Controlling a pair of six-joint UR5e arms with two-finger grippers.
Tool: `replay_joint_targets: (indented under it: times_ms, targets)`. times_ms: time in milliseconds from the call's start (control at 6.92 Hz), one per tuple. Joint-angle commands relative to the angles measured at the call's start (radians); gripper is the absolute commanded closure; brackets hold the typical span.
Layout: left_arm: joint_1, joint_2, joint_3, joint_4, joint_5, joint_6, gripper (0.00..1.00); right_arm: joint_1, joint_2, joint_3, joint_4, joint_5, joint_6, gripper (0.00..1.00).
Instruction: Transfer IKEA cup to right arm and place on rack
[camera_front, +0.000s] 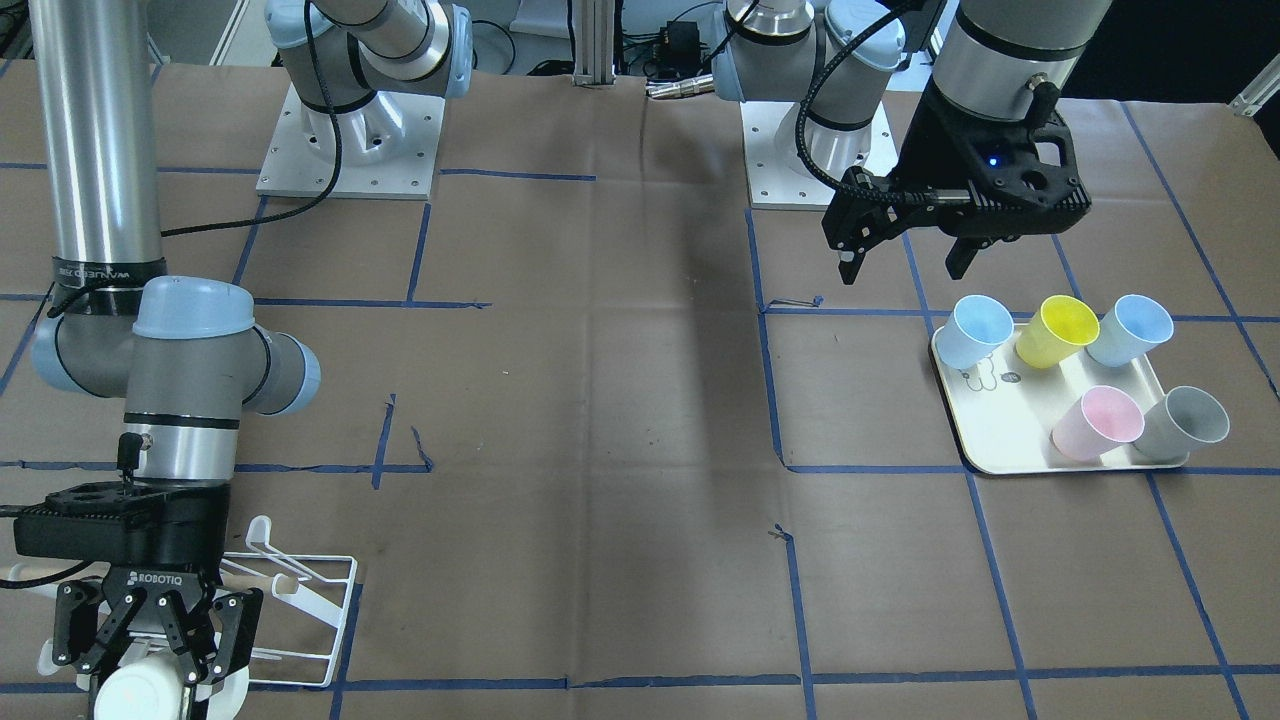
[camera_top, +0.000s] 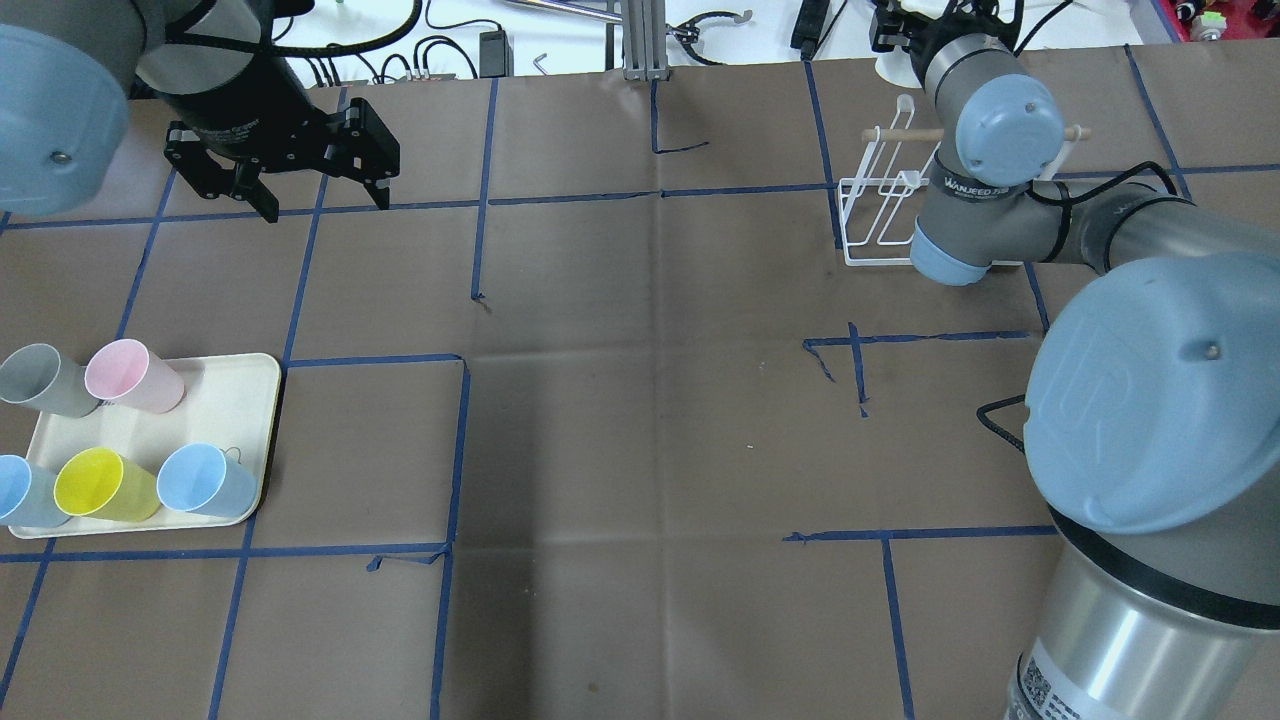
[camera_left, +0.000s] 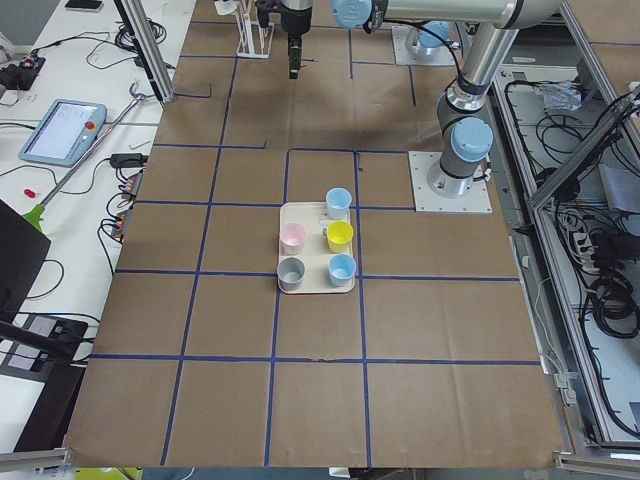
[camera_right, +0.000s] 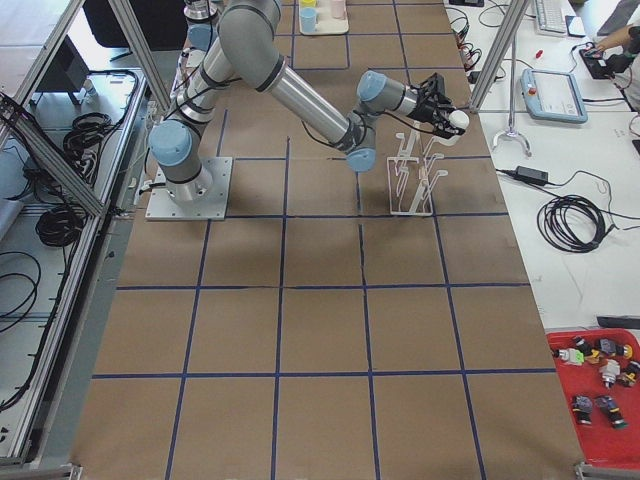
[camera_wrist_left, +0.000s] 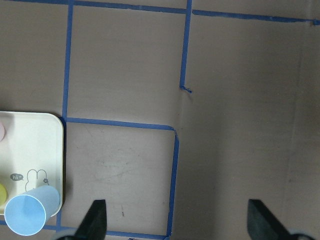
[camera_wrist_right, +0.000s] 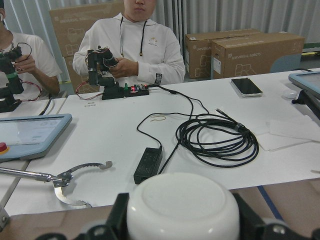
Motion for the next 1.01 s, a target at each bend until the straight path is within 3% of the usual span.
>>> replay_joint_targets:
  times_ms: [0, 145, 289, 434, 723, 867]
  targets:
    - [0.087, 0.095, -0.126, 0.011, -0.003, 0.191, 0.0, 0.0, -0.007, 0.04, -0.002, 0.0, 0.0, 0.9]
    - [0.183, 0.137, -0.188, 0.013, -0.005, 0.247, 0.0, 0.0, -0.009, 0.053, -0.002, 0.0, 0.0, 0.85]
    - [0.268, 0.169, -0.244, 0.013, -0.007, 0.325, 0.0, 0.0, -0.009, 0.045, -0.002, 0.0, 0.0, 0.12]
    - [0.361, 0.185, -0.29, 0.014, -0.008, 0.42, 0.0, 0.0, -0.009, 0.043, 0.004, -0.003, 0.0, 0.0]
    - [0.496, 0.183, -0.334, 0.017, -0.017, 0.529, 0.01, 0.0, -0.009, 0.043, 0.004, -0.003, 0.0, 0.0]
    - [0.5, 0.182, -0.349, 0.025, -0.019, 0.53, 0.01, 0.0, -0.01, 0.041, 0.004, -0.003, 0.0, 0.0]
